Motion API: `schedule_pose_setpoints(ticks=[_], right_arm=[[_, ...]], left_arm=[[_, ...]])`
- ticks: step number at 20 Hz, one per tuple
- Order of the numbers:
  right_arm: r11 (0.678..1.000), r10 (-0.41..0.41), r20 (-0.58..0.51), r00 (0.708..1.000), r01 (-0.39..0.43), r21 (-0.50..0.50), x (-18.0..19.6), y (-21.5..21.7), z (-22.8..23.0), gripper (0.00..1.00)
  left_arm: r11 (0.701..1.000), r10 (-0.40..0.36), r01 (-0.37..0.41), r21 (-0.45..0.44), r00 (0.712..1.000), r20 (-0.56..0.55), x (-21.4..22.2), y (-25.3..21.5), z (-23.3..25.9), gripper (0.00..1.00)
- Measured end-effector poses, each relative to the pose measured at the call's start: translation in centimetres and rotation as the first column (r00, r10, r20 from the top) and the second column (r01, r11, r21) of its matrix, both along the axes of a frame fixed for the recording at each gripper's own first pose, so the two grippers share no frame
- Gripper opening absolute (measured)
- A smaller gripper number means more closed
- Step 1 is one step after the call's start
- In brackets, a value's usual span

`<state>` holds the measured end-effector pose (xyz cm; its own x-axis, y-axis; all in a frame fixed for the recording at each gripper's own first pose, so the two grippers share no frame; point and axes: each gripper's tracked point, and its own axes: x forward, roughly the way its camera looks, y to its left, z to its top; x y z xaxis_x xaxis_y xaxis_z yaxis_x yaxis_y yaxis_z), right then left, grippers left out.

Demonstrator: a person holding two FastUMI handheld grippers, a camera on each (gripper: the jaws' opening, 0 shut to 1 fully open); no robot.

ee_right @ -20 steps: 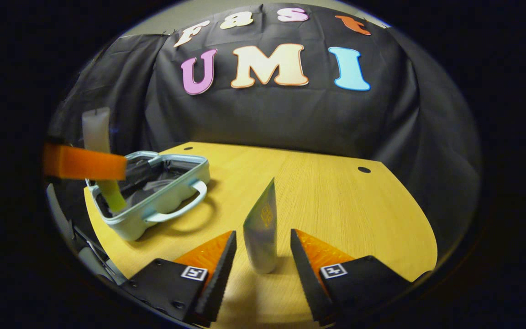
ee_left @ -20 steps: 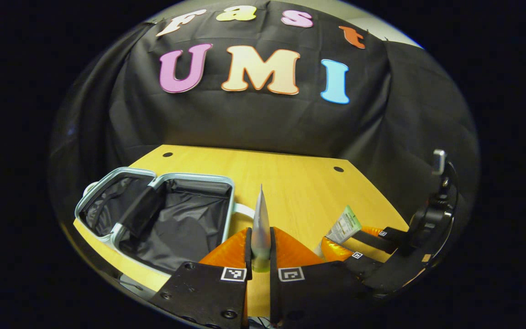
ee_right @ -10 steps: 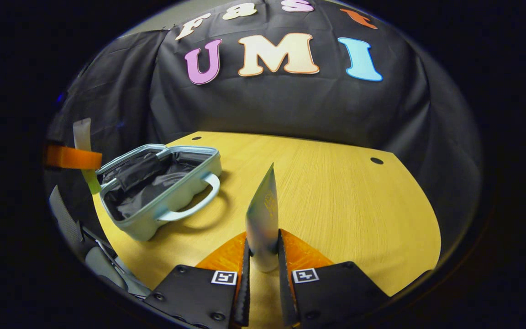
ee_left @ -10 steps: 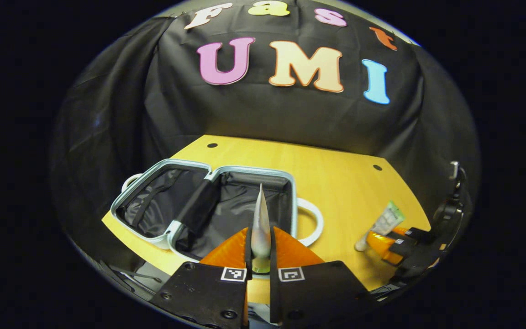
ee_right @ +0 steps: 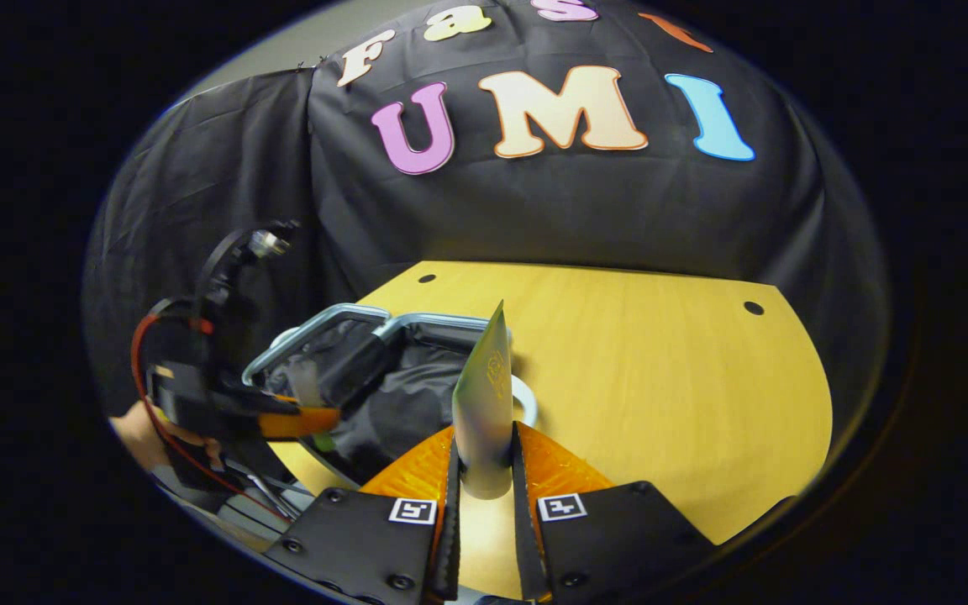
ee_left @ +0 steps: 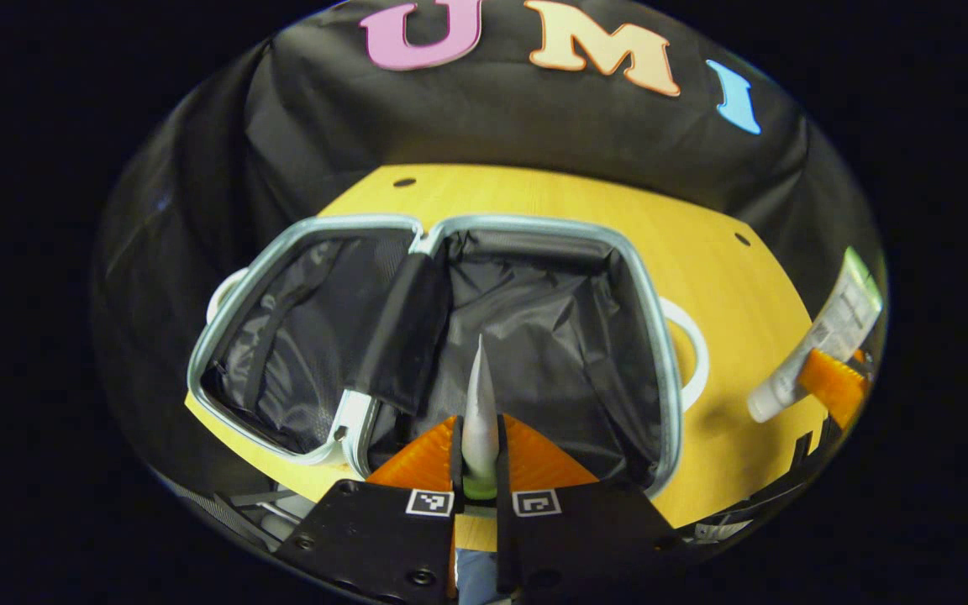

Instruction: First open the suitcase, pack the skin care products into it, and then close the suitcase.

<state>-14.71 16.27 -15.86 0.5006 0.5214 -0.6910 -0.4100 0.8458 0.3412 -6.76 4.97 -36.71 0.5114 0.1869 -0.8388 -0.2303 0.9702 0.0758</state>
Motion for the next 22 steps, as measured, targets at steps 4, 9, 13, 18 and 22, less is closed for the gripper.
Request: schedule_pose_setpoints(ticks=[4,9,13,18,22], right_arm=[[0.999,0.046,-0.047,0.998,-0.044,0.028,-0.8,2.1,0.1,0.29],[0.996,0.084,-0.139,0.987,-0.082,0.02,-2.5,4.1,-1.6,0.29],[0.994,0.109,-0.204,0.973,-0.107,0.019,-3.0,6.1,-4.0,0.26],[0.991,0.131,-0.282,0.95,-0.134,0.006,-4.1,8.0,-6.1,0.29],[0.99,0.121,-0.315,0.941,-0.137,-0.027,-4.4,8.8,-7.5,0.3]], left_arm=[[0.999,-0.032,0.032,-0.015,0.999,-0.042,0.8,0.8,-2.0,0.11],[0.998,-0.051,0.05,-0.042,0.998,-0.036,1.9,1.3,-3.1,0.17],[0.996,-0.055,0.057,-0.07,0.998,0.03,2.5,0.9,-1.7,0.81],[0.997,-0.023,0.032,-0.075,0.994,0.11,2.5,3.1,1.5,0.8],[0.99,0.056,-0.031,-0.139,0.982,0.179,2.5,6.2,4.4,0.77]])
